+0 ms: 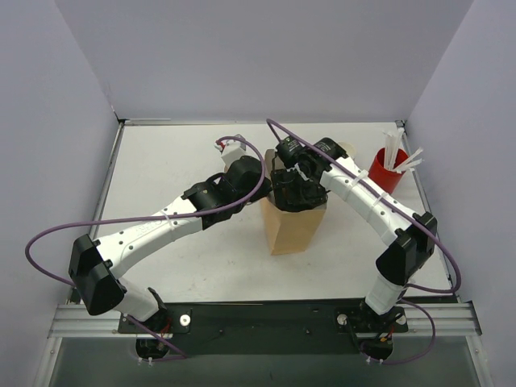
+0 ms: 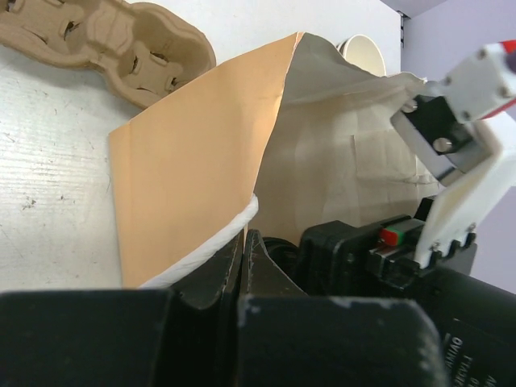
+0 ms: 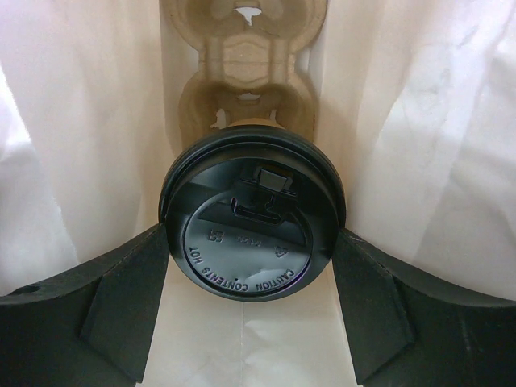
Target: Pack the takeout coffee
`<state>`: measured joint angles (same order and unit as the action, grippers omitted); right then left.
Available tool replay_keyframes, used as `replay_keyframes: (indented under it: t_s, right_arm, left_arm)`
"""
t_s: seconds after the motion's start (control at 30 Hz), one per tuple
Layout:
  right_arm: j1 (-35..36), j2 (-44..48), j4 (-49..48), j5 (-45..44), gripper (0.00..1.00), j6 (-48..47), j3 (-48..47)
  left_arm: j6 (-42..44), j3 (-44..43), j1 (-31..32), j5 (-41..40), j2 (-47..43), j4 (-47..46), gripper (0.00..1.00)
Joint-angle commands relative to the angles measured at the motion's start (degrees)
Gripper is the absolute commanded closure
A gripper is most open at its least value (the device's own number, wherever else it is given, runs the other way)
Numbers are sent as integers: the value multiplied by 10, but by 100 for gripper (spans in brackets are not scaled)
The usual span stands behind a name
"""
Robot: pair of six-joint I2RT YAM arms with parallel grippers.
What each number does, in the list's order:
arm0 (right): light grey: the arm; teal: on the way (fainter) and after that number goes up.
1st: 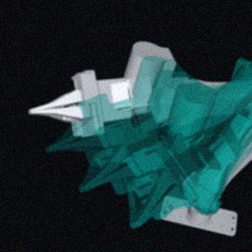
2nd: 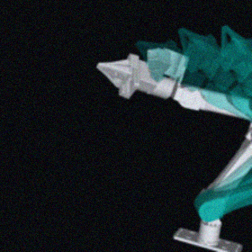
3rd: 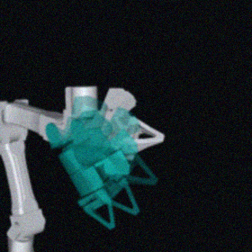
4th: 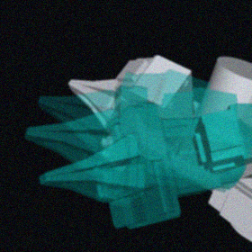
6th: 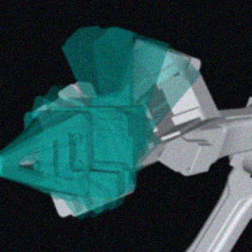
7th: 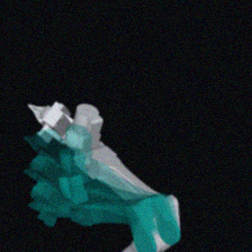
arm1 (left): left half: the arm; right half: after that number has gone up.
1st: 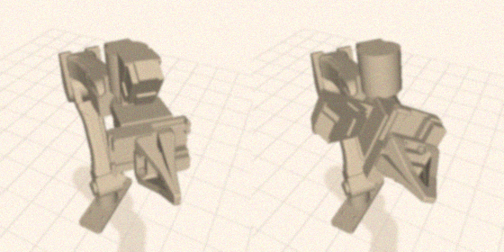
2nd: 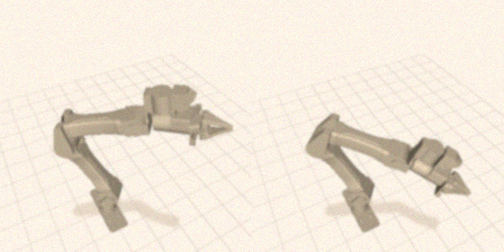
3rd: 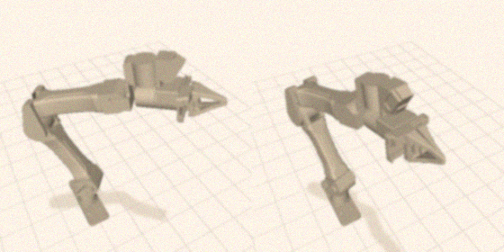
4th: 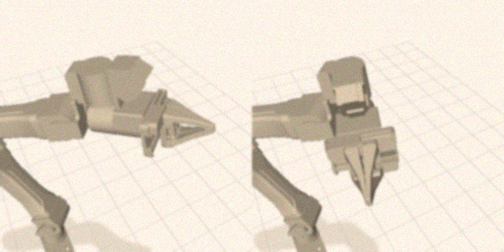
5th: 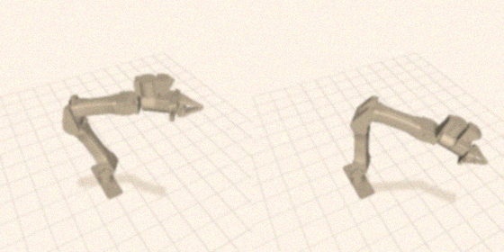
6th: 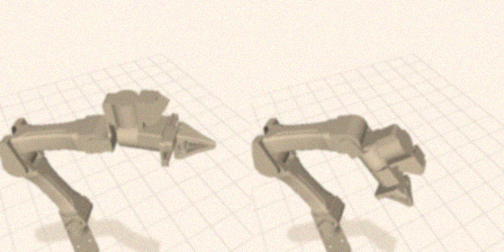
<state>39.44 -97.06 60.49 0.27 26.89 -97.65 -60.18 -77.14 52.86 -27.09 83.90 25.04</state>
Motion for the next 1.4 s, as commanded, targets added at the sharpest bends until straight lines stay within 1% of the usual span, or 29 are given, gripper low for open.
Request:
replay_keyframes:
  t_s: [0.0,0.77,1.37]
  right_arm:
    - [2,-7,14,-23,53,-6,11]
    - [3,-7,-14,-22,56,0,68]
    - [2,-8,-54,-48,57,9,93]
  left_arm:
    - [5,-11,1,-2,-17,-6,100]
    - [2,-8,0,-2,-20,-6,100]
    - [9,-4,0,5,-22,-6,100]
